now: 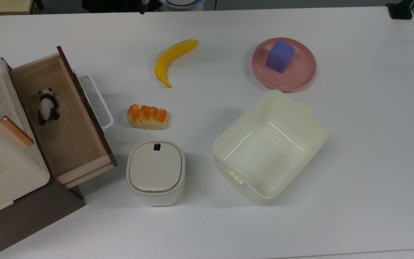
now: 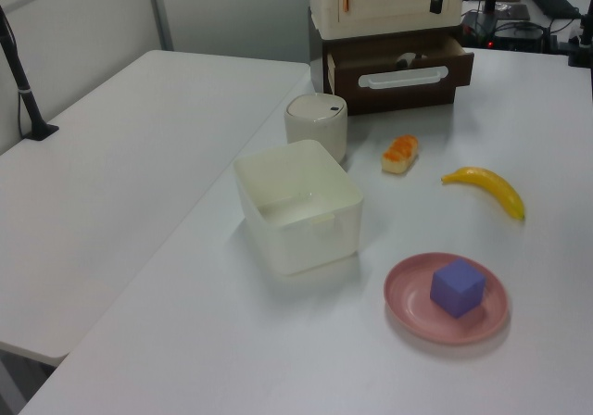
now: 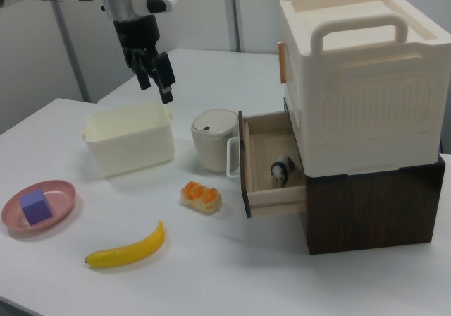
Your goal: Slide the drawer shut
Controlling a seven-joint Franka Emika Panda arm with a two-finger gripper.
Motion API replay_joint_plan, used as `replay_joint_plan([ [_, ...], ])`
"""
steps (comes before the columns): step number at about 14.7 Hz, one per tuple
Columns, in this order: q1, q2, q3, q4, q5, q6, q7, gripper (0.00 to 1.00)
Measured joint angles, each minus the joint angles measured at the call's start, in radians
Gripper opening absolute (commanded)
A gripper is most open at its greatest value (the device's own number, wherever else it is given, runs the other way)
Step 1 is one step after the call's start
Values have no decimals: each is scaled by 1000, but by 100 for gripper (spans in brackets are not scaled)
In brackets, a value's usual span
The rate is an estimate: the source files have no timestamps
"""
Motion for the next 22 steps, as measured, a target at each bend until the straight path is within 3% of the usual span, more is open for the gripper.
replay_joint_plan([
  [7,0,1,1,-1,0,0,-1,100],
  [9,1,5,1,-2,0,0,-1,90],
  [11,1,14,1,-2,0,0,-10,51],
  [13,1,20,1,-2,0,0,-51,0],
  [22,1,27,1,-7,-11,-89,-237,0],
])
